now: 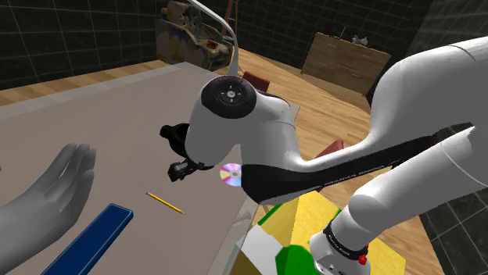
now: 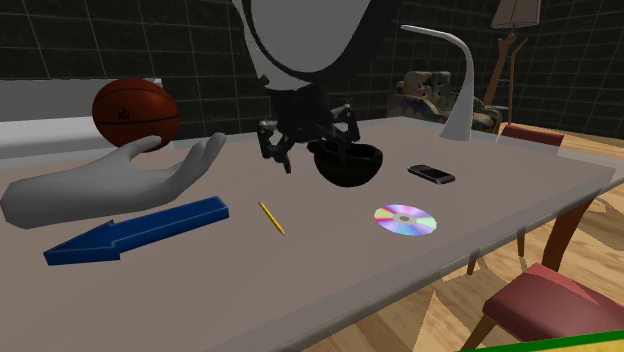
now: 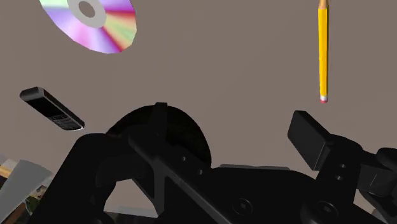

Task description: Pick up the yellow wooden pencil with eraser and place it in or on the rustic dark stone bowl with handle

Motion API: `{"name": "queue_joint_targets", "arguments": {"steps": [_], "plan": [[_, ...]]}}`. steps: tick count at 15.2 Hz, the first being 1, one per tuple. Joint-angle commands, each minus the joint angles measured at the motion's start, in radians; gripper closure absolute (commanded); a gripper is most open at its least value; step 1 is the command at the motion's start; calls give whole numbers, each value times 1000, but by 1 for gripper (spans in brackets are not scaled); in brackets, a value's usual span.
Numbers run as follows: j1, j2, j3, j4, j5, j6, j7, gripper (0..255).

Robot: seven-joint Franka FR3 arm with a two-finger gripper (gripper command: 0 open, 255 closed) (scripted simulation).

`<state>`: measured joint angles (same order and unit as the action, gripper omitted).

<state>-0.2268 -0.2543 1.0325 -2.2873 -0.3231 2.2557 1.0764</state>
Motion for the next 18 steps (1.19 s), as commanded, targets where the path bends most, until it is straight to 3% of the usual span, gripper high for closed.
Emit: {"name": "queue_joint_targets", "arguments": {"steps": [1,2,3,4,5,7,10,18], "plan": [[-101,126,146,65,-178,-27,152,0],[-151,238,233,108,-319,-79,257,0],[-134,393,271,157,-491,-172,374,0],[-66,512,253,202,-612,-252,450,0],[46,557,164,240,-660,-282,480,0],[195,659,68,319,-758,-352,533,0],[364,796,-32,445,-878,-440,580,0],[360,846,-80,441,-938,-394,596,0]]}}
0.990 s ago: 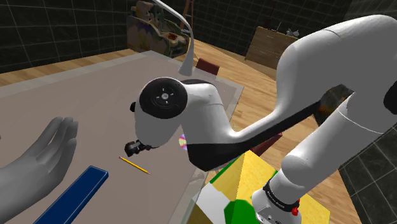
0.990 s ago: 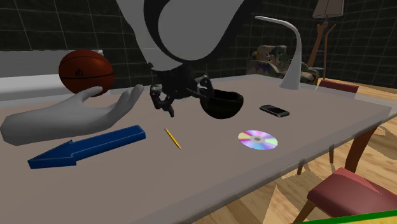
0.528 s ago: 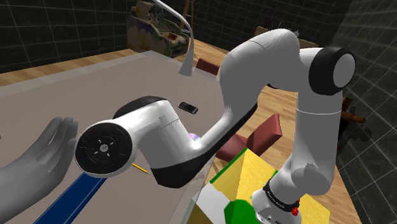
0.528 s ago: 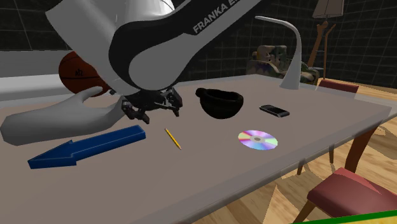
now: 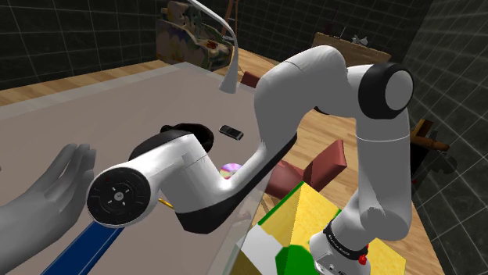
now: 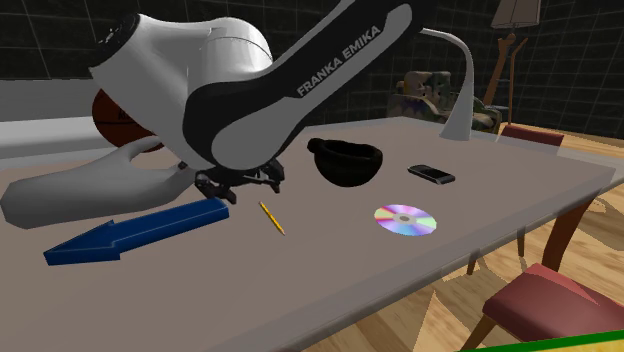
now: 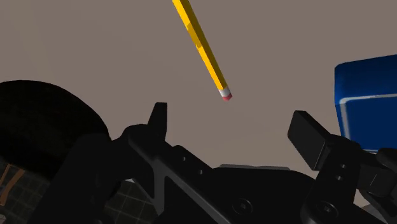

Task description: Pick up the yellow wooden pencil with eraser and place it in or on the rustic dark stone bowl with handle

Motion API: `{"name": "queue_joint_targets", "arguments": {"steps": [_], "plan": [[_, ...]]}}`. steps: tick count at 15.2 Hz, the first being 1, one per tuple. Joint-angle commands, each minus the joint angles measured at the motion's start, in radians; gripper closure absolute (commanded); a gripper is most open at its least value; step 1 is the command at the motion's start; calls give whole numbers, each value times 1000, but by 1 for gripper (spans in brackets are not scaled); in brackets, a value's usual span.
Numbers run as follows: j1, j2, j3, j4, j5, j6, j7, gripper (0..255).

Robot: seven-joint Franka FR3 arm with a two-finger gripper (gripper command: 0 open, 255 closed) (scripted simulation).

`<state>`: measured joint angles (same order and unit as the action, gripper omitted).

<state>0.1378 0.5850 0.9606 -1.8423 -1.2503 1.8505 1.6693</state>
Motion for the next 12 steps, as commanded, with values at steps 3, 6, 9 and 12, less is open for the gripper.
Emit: {"name": "queue_joint_targets", "arguments": {"steps": [3,6,9,12], "plan": [[-4,7,-8,-4,-11,11,3,0],[-4,7,-8,-4,-11,11,3,0],[-4,7,-8,-5,-11,11,4,255],[-5,6,-7,-5,-11,11,4,255]]}}
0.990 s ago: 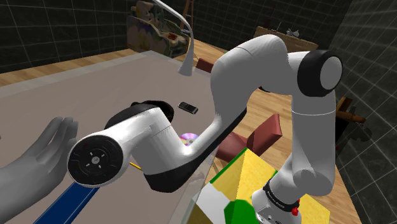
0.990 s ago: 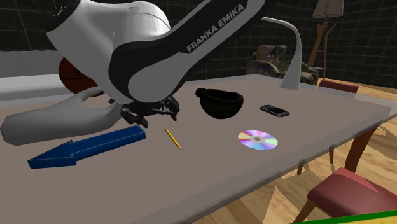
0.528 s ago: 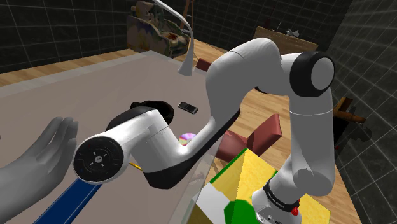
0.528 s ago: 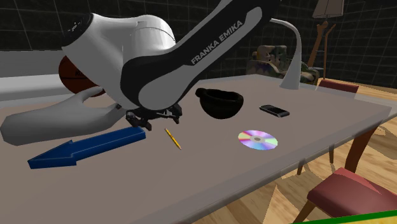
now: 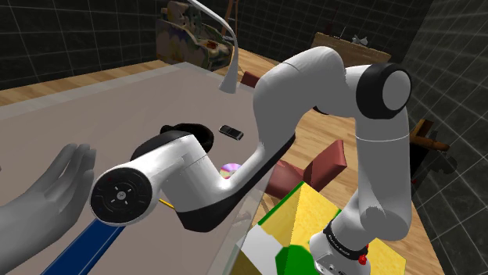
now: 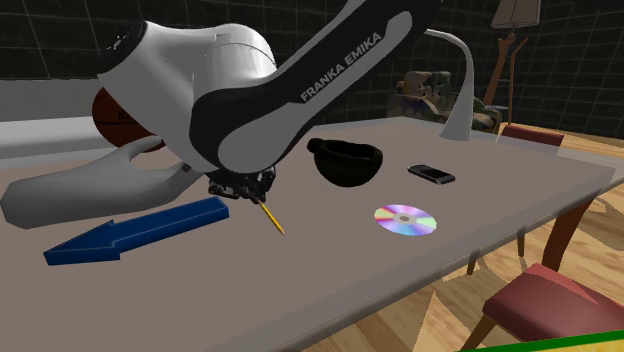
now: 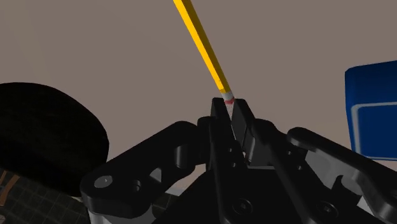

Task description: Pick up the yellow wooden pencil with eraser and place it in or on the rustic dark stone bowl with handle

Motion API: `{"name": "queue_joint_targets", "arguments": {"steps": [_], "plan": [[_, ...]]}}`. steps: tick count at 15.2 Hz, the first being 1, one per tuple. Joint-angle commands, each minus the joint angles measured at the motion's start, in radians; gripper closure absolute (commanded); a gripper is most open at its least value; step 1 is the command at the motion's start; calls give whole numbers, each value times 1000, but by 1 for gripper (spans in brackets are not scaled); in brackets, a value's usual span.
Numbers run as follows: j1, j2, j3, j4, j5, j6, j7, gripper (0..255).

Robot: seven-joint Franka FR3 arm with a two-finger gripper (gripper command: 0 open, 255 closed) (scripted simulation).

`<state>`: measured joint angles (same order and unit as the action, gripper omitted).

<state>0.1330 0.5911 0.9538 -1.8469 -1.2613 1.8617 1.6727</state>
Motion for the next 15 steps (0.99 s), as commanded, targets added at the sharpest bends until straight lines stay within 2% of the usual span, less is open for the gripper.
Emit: {"name": "queue_joint_targets", "arguments": {"steps": [1,6,15], "plan": [[0,0,0,-1,0,0,0,255],[0,1,-1,0,0,-1,0,255],[-35,-69,49,22,70,-32,-73,255]]}}
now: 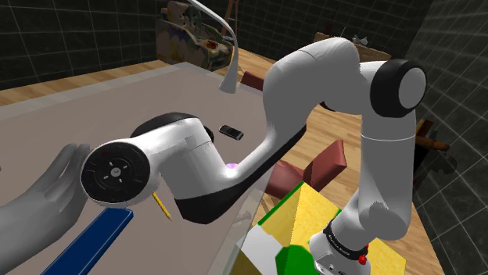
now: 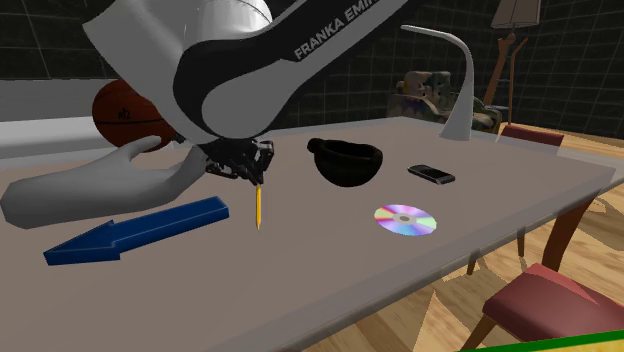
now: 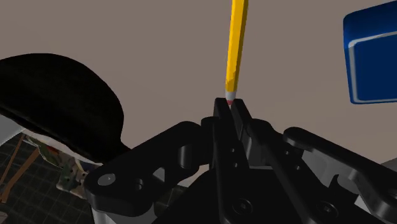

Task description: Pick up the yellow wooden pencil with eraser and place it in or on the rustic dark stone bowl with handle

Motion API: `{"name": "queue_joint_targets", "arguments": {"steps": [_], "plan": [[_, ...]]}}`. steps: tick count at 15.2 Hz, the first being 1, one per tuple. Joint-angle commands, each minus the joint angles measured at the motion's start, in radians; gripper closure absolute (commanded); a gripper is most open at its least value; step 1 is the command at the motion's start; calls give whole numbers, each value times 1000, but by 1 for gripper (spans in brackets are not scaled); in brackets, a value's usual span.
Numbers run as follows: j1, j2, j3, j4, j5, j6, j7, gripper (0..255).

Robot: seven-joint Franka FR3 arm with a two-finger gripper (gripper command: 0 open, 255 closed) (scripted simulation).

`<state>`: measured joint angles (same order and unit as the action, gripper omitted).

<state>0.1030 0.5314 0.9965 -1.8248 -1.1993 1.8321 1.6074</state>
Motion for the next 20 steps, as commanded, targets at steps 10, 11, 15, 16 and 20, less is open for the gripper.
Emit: {"name": "queue_joint_targets", "arguments": {"steps": [10,11,15,16,20], "plan": [[-38,-76,53,44,81,-46,-91,255],[-41,-82,58,50,87,-51,-100,255],[-50,-105,73,74,113,-72,-133,255],[-52,-110,77,81,119,-78,-142,255],[-58,-129,90,110,141,-101,-176,255]]}}
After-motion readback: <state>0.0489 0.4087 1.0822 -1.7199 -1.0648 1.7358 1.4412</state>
